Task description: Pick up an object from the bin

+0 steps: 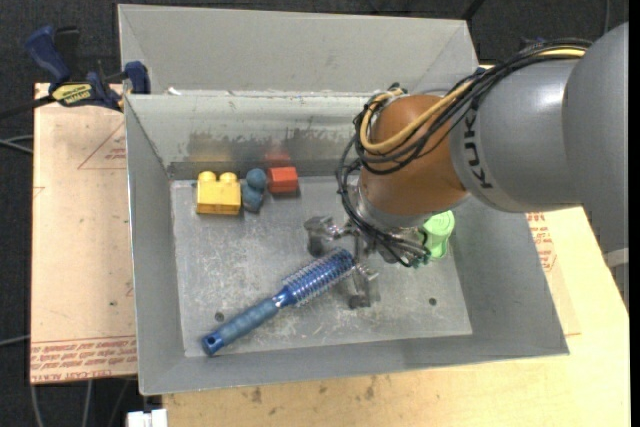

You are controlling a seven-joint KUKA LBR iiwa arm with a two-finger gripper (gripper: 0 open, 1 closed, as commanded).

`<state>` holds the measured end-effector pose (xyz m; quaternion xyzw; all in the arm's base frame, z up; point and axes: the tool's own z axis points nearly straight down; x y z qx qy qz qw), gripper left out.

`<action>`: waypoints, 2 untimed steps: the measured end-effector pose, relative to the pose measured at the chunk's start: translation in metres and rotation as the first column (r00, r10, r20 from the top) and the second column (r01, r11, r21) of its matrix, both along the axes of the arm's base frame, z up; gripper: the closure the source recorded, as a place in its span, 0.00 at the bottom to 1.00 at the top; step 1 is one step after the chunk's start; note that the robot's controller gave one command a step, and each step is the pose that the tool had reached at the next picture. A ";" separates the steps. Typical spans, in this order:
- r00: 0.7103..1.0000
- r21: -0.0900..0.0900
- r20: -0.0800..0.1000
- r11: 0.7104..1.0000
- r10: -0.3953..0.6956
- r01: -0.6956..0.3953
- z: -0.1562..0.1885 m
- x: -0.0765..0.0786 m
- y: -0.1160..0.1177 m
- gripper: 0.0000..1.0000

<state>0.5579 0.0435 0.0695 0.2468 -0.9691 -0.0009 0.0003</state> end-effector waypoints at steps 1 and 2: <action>1.000 0.000 -0.001 1.000 -0.001 0.001 0.000 0.000 0.000 1.00; 0.999 -0.001 0.014 0.999 0.036 -0.036 0.233 0.032 -0.010 1.00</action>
Offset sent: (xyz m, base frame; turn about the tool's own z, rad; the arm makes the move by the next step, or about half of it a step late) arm 0.0000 0.0000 0.0000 0.0000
